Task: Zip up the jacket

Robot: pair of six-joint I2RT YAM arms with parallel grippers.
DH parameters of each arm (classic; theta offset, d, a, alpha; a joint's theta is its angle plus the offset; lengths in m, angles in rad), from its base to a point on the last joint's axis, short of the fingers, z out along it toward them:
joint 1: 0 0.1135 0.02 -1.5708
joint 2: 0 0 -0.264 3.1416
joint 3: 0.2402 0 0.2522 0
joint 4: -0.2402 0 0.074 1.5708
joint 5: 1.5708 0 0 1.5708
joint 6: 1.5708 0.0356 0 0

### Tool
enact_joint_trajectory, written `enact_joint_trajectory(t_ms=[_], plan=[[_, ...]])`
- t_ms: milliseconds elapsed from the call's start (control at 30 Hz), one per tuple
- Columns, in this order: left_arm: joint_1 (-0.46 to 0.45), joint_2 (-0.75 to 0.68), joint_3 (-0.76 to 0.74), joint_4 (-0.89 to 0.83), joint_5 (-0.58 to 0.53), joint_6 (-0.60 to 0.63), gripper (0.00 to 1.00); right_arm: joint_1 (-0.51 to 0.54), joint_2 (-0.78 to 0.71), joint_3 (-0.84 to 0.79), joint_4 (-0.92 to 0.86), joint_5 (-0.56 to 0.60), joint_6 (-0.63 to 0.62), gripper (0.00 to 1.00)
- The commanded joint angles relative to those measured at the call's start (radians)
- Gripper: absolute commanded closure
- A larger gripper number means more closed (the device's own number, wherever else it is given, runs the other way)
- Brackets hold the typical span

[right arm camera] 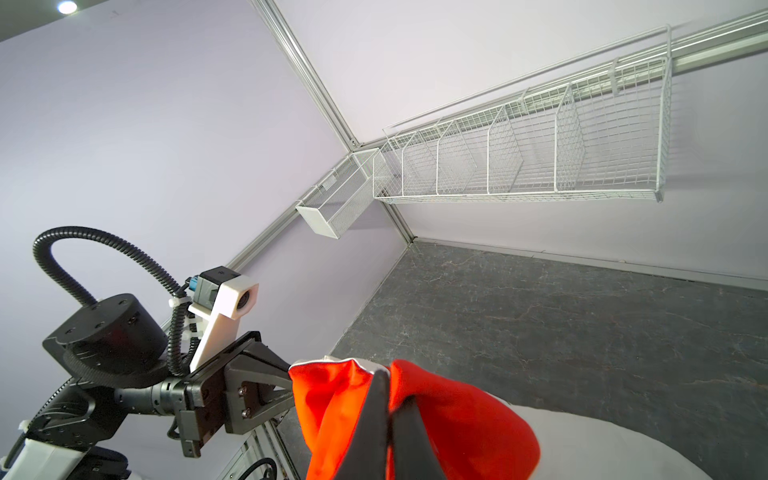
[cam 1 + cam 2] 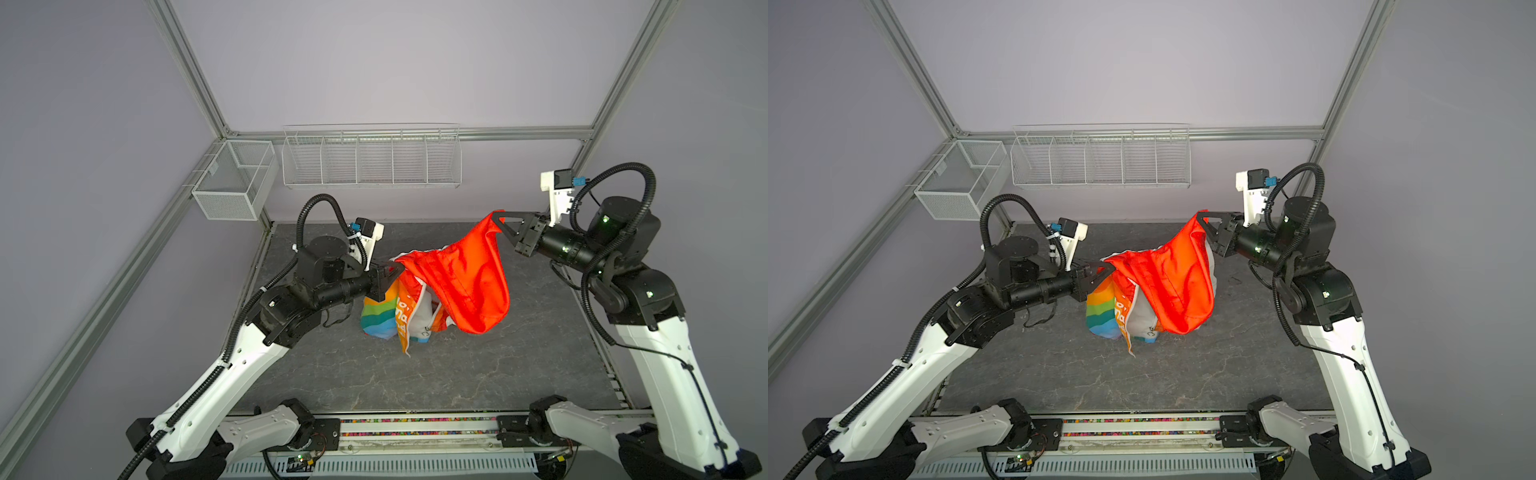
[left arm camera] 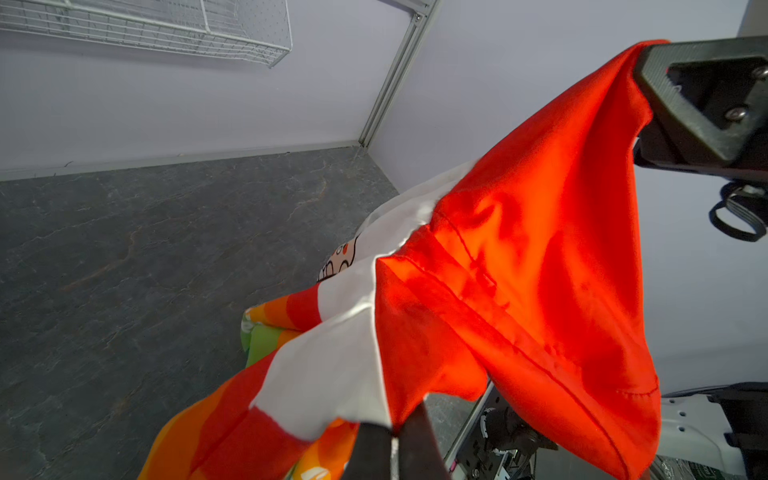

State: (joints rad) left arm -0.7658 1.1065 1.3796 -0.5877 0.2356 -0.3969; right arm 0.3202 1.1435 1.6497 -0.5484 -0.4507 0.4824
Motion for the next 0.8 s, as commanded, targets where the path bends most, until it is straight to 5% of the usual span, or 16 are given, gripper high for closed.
enact_joint_trajectory(t_ms=[0,267,467,533,667,767], plan=[[-0.001,0.04,-0.033,0.014,-0.041,-0.021,1.0,-0.009,0.055,0.003,-0.016,0.018,0.059,0.93],[0.014,0.216,-0.034,-0.008,-0.167,-0.085,1.0,-0.011,0.227,-0.046,-0.101,0.125,0.134,0.93],[0.079,0.316,-0.044,0.008,-0.252,-0.153,1.0,-0.018,0.42,-0.059,-0.019,0.093,0.233,0.93],[0.122,0.331,-0.056,-0.002,-0.289,-0.194,0.94,-0.021,0.484,-0.055,0.024,0.074,0.267,0.93],[0.205,0.321,-0.111,0.003,-0.307,-0.24,0.66,-0.022,0.616,-0.025,0.086,0.013,0.322,0.93],[0.211,0.3,-0.133,-0.004,-0.297,-0.235,0.57,-0.022,0.691,-0.015,0.144,-0.034,0.36,0.92]])
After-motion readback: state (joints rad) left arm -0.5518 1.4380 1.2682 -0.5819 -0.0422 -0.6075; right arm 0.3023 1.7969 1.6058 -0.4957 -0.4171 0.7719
